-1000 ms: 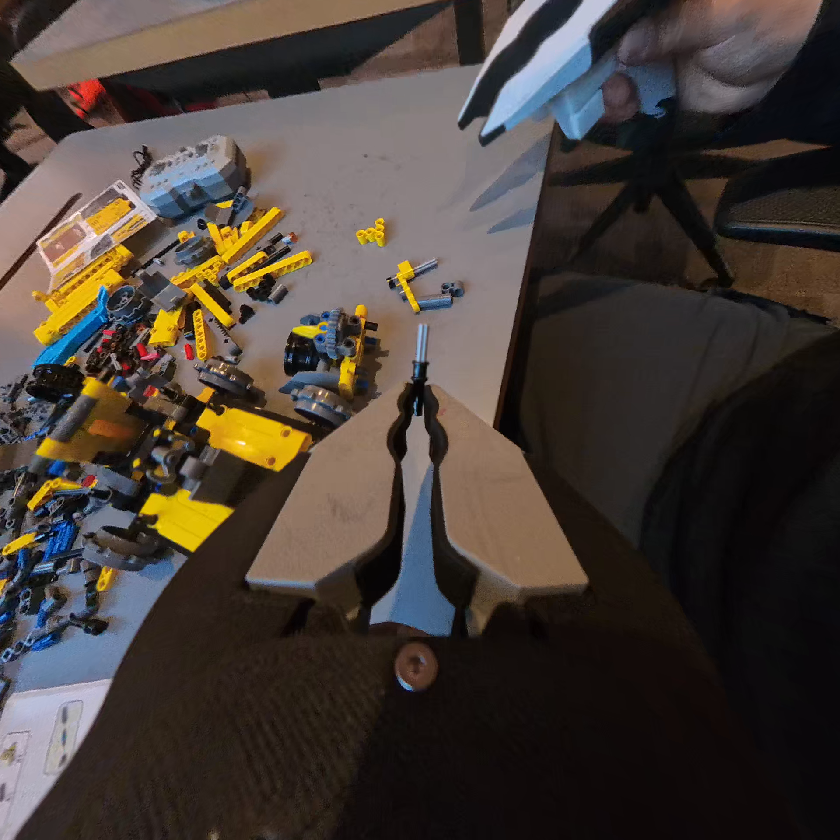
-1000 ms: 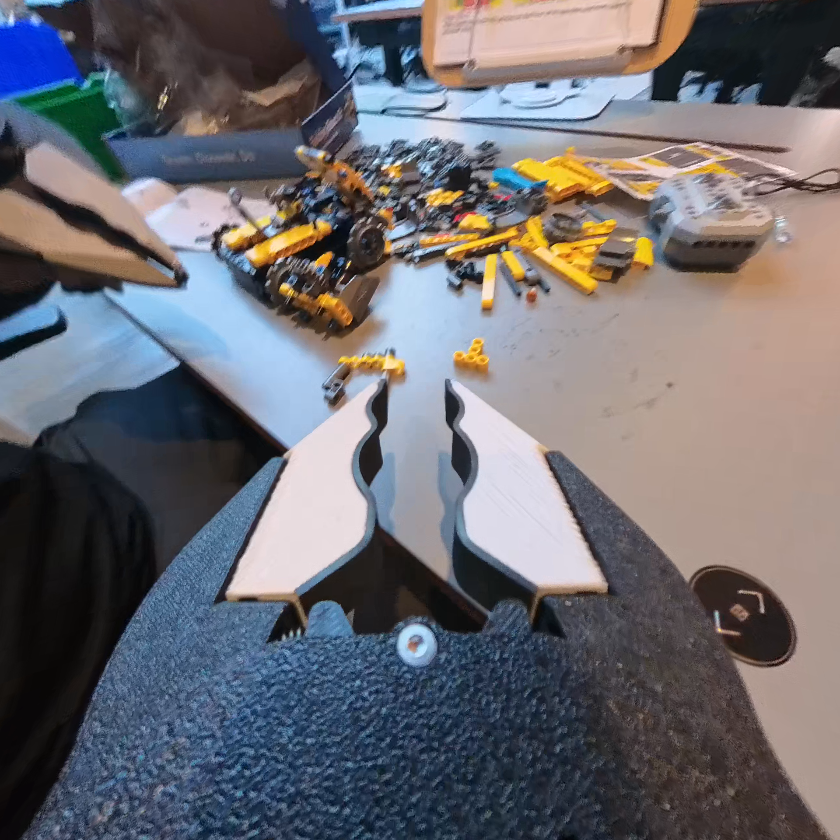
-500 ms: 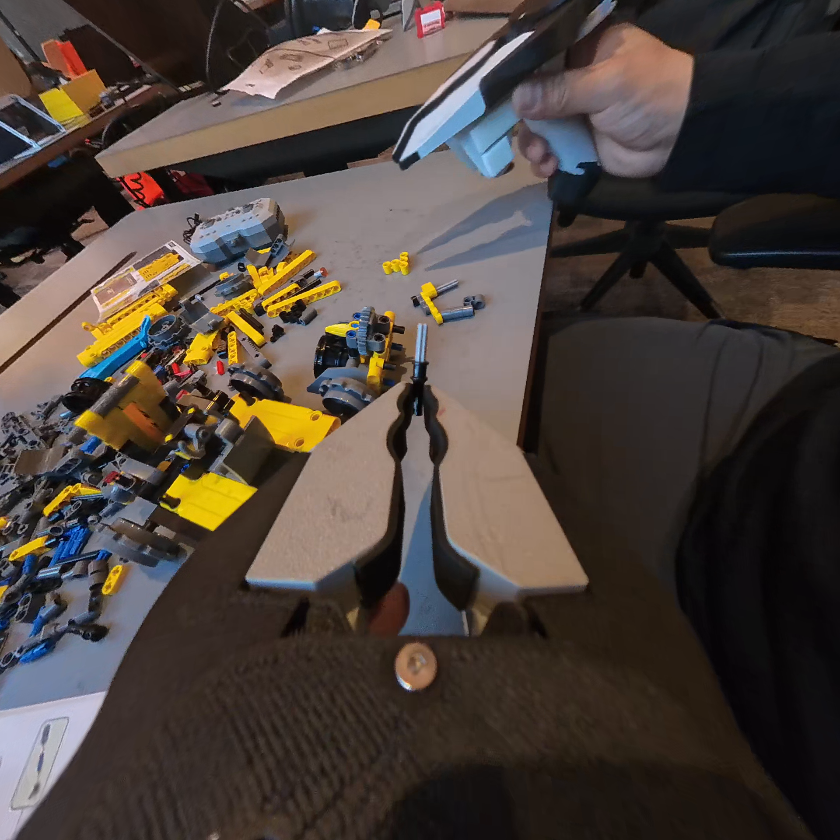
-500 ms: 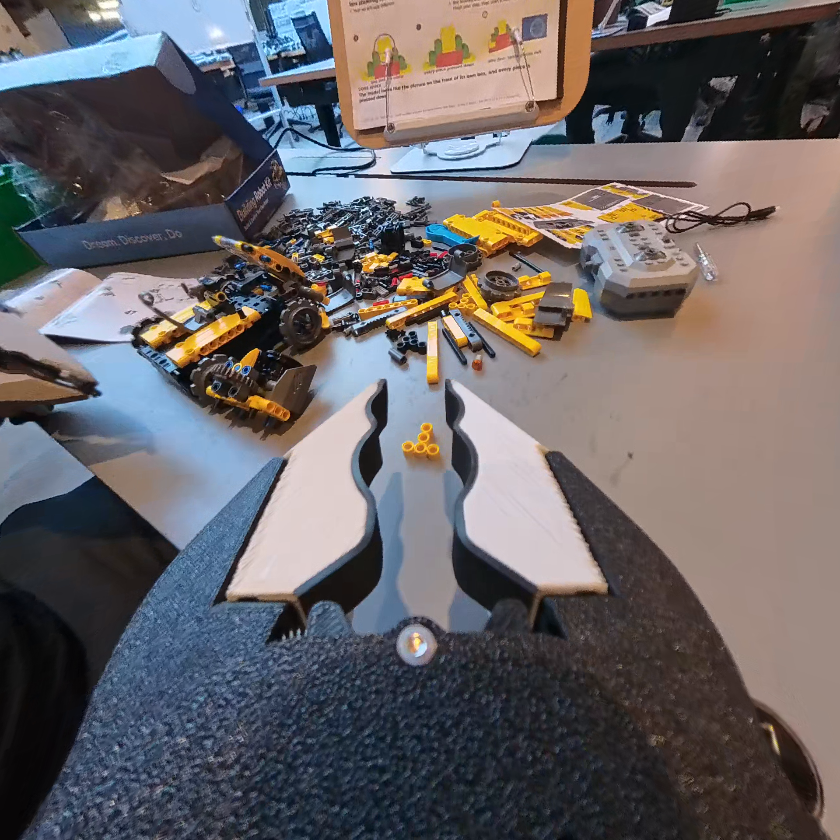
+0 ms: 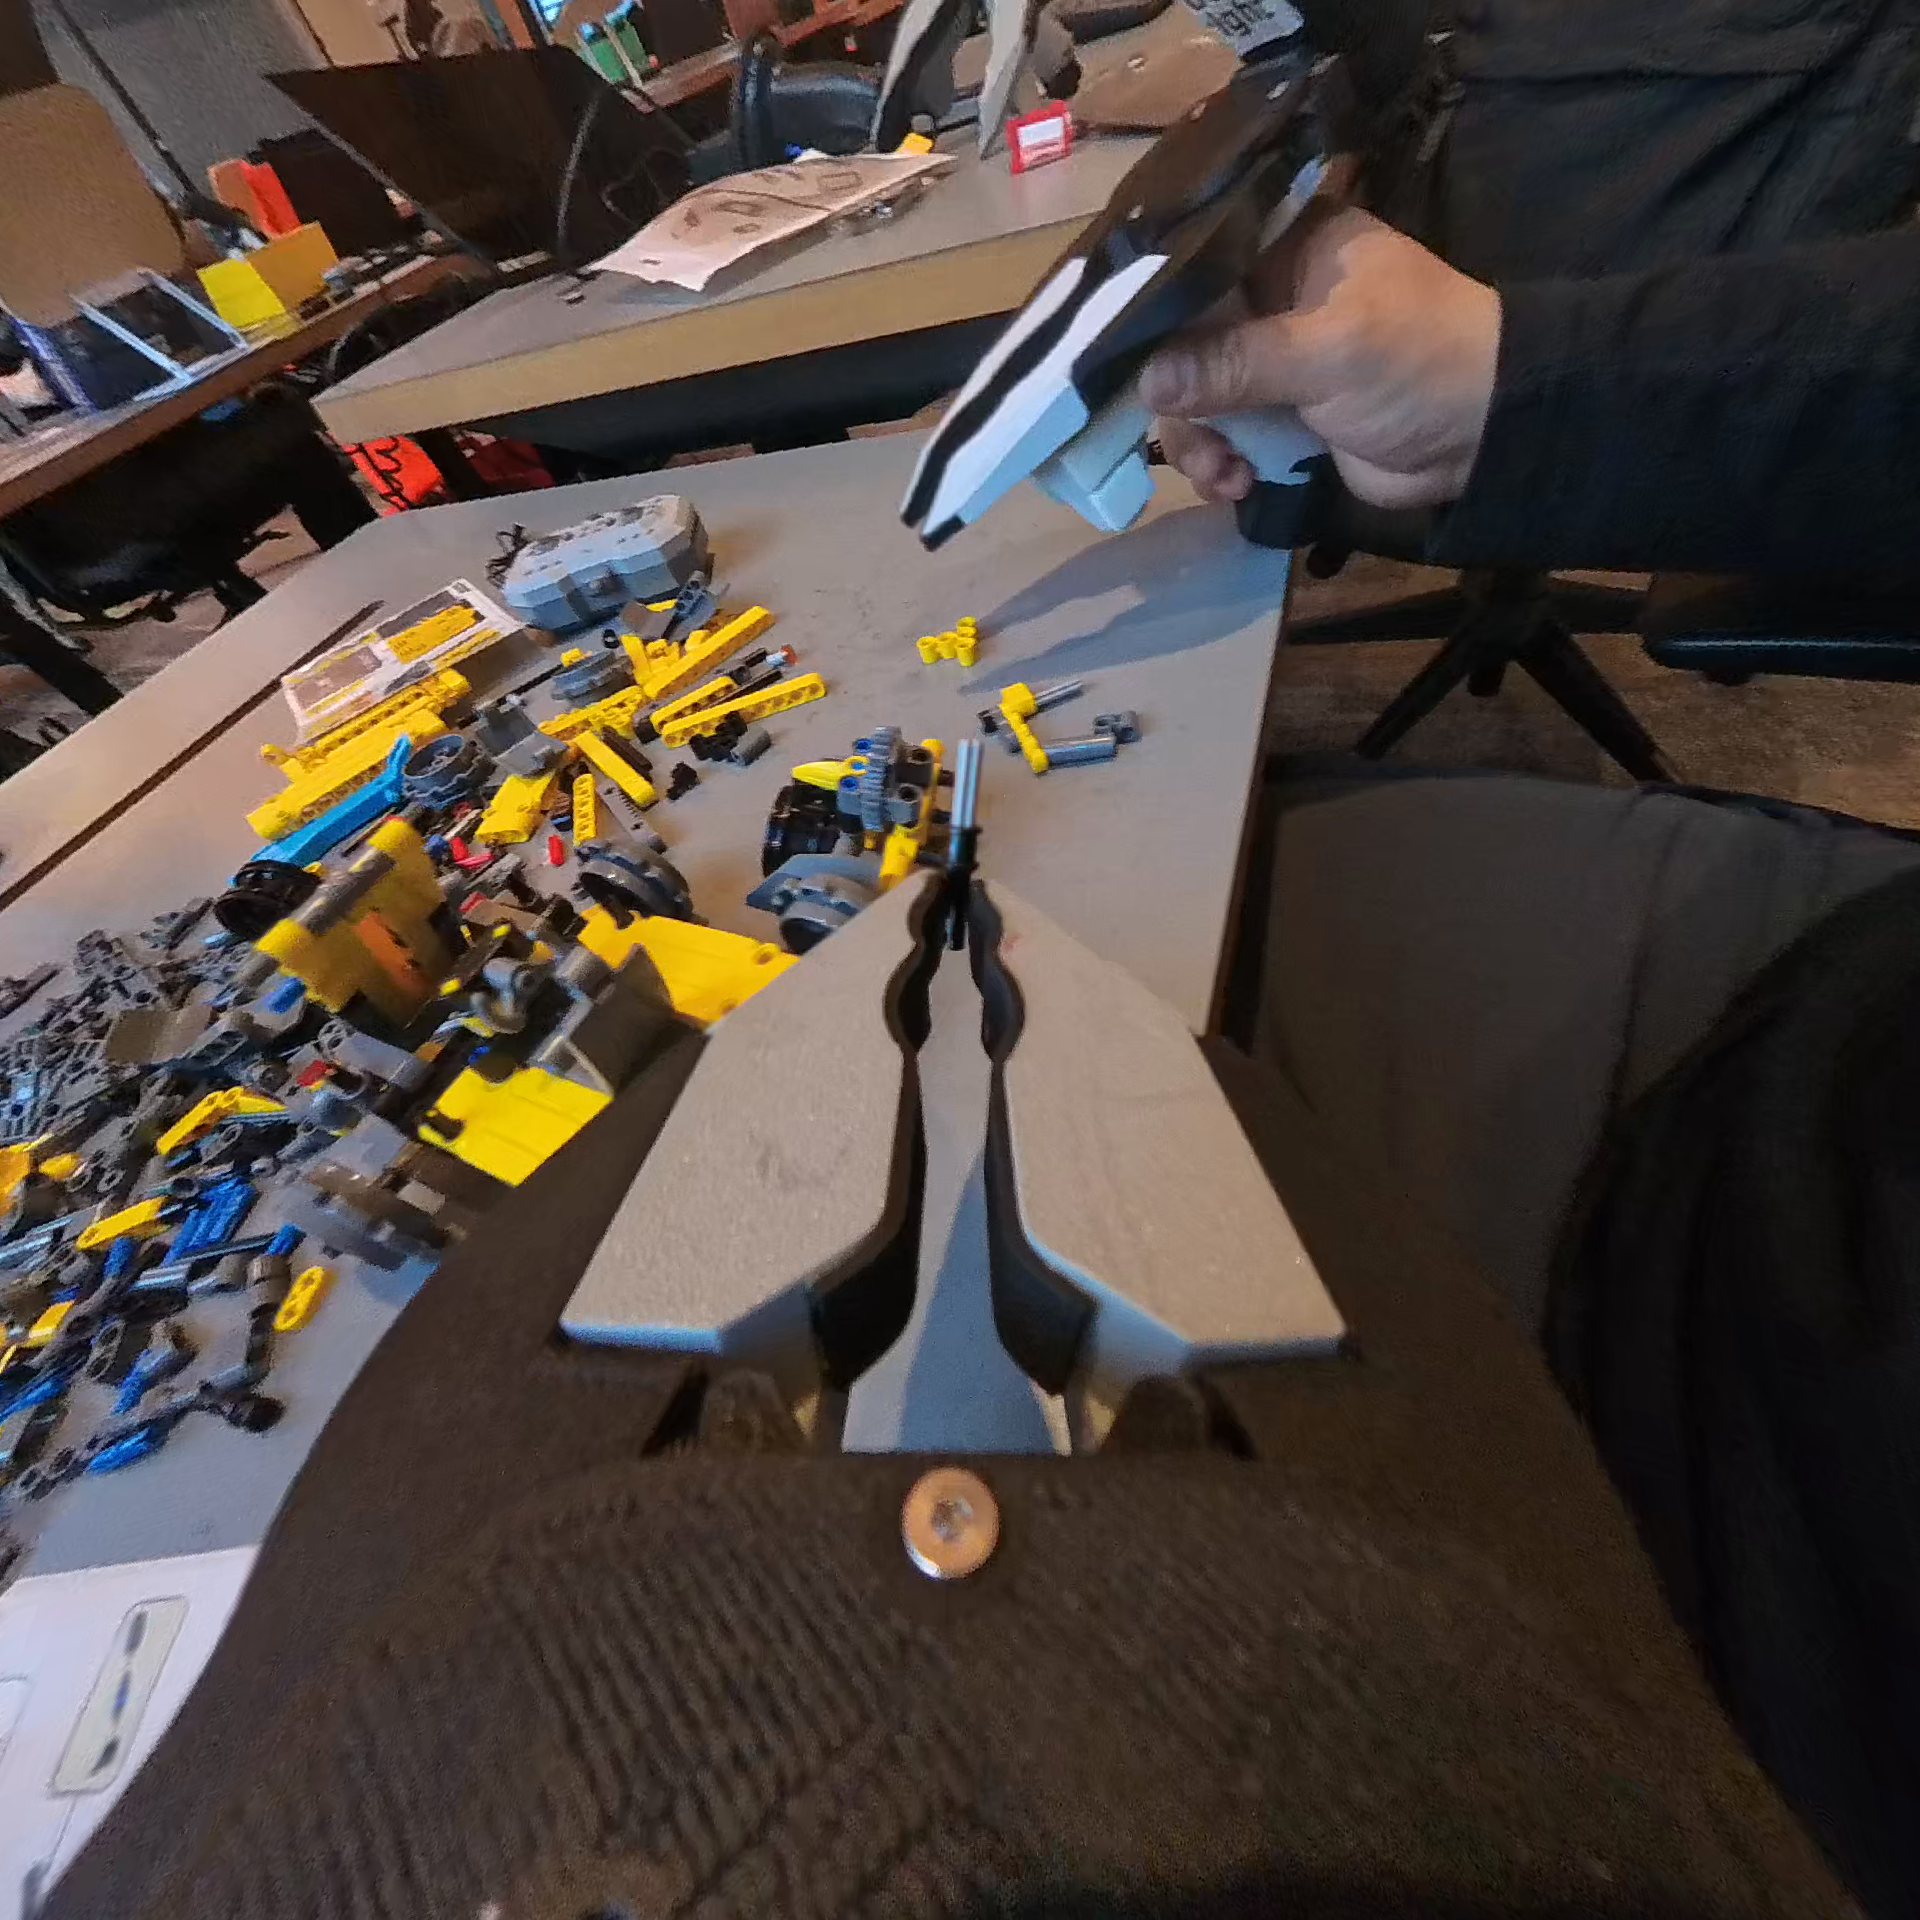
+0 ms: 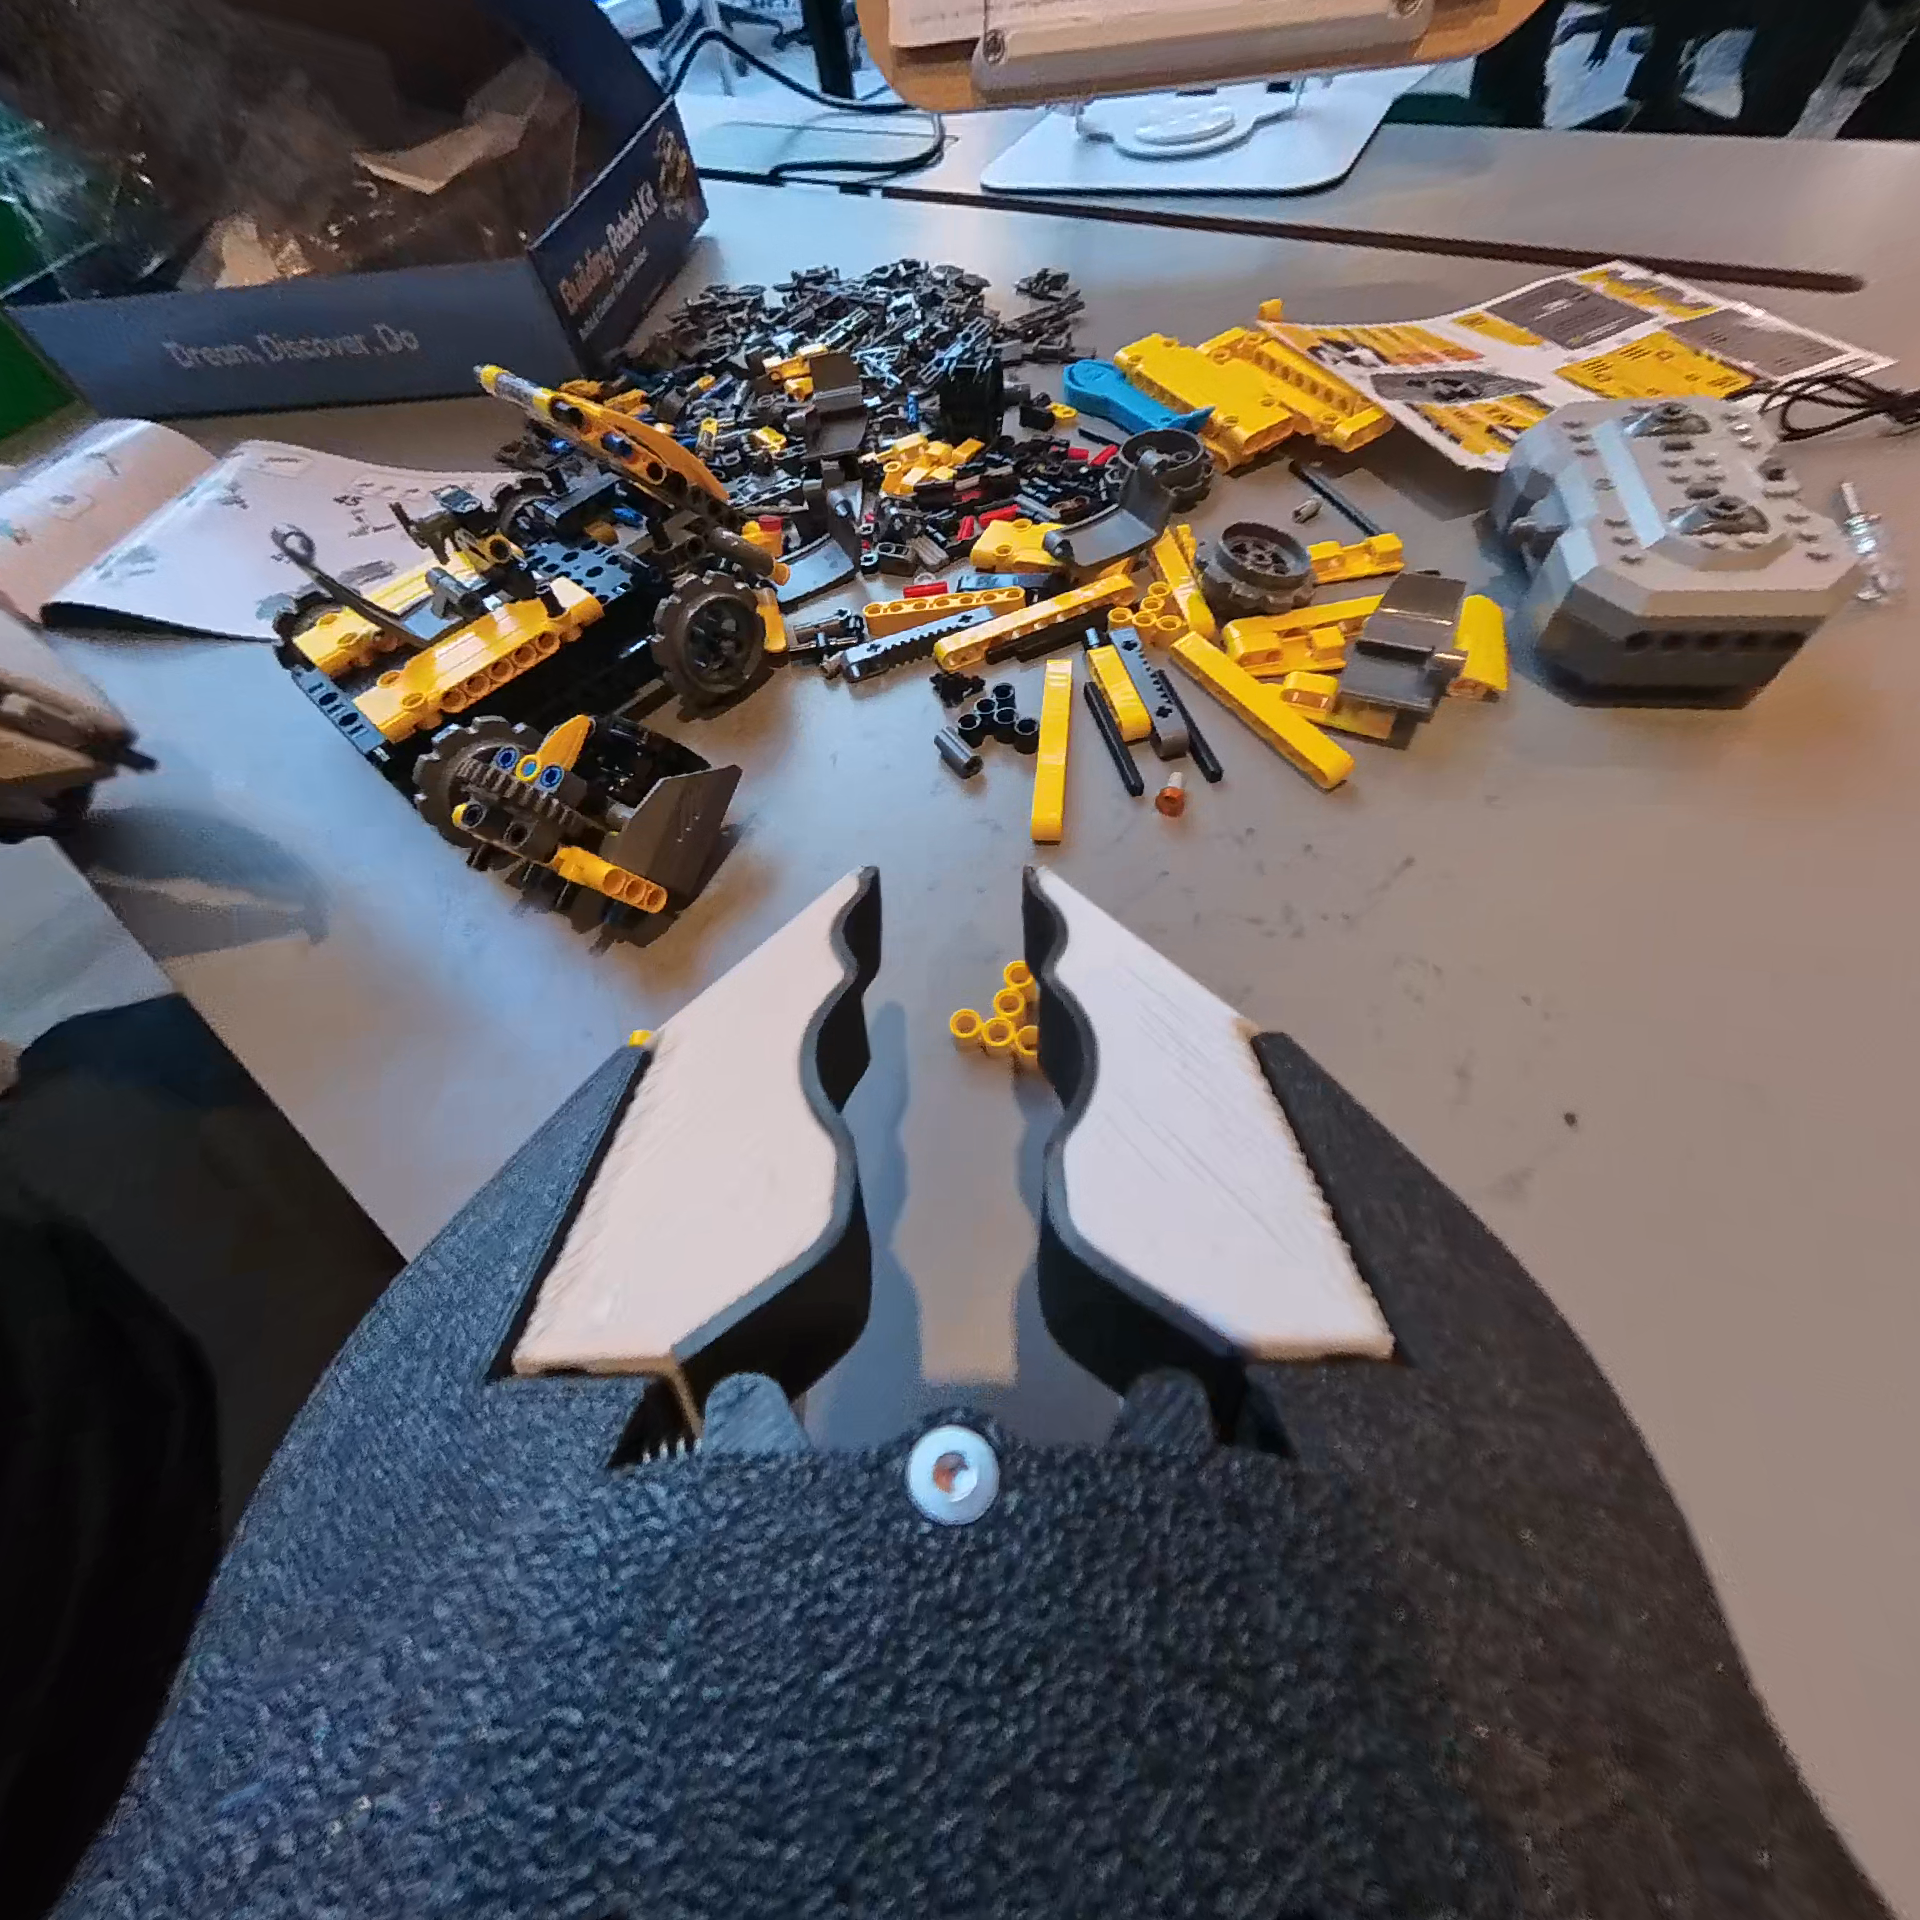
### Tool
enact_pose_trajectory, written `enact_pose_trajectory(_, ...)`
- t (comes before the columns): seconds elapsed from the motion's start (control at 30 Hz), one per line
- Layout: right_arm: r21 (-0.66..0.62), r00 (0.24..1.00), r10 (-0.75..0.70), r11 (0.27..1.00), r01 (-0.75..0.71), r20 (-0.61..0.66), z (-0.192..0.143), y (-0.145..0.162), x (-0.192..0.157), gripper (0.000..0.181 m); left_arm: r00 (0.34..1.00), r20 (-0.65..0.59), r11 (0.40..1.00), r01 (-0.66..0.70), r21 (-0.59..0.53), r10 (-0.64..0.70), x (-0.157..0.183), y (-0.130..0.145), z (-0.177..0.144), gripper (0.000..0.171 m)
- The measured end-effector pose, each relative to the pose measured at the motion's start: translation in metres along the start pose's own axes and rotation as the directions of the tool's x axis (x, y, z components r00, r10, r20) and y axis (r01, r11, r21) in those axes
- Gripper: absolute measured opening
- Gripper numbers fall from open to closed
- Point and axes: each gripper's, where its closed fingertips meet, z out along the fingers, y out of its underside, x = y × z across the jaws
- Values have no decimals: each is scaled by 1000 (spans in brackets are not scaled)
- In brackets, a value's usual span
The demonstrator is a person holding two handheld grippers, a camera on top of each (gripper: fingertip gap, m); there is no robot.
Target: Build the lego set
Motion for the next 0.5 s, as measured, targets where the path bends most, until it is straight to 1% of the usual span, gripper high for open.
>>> enact_pose_trajectory(0.23, 8, 999, 23, 1000, -23, 48, 0, -1, -3, 26, 1000, 15, 1000, 27, 7, -27, -12, 2, -1, 2)
enact_pose_trajectory(0.37, 19, 997, -19, 1000, 17, 78, -2, -2, -11, 26, 998, 1, 998, 59, 4, -59, -14, 3, -1, 3)
enact_pose_trajectory(0.43, 50, 993, -68, 997, 64, 101, -4, -6, -22, 26, 998, -1, 998, 66, 3, -66, -15, 4, -1, 2)
enact_pose_trajectory(0.5, 133, 984, -121, 986, 104, 129, -8, -18, -42, 20, 998, -7, 998, 62, 9, -62, -14, 3, -2, 2)
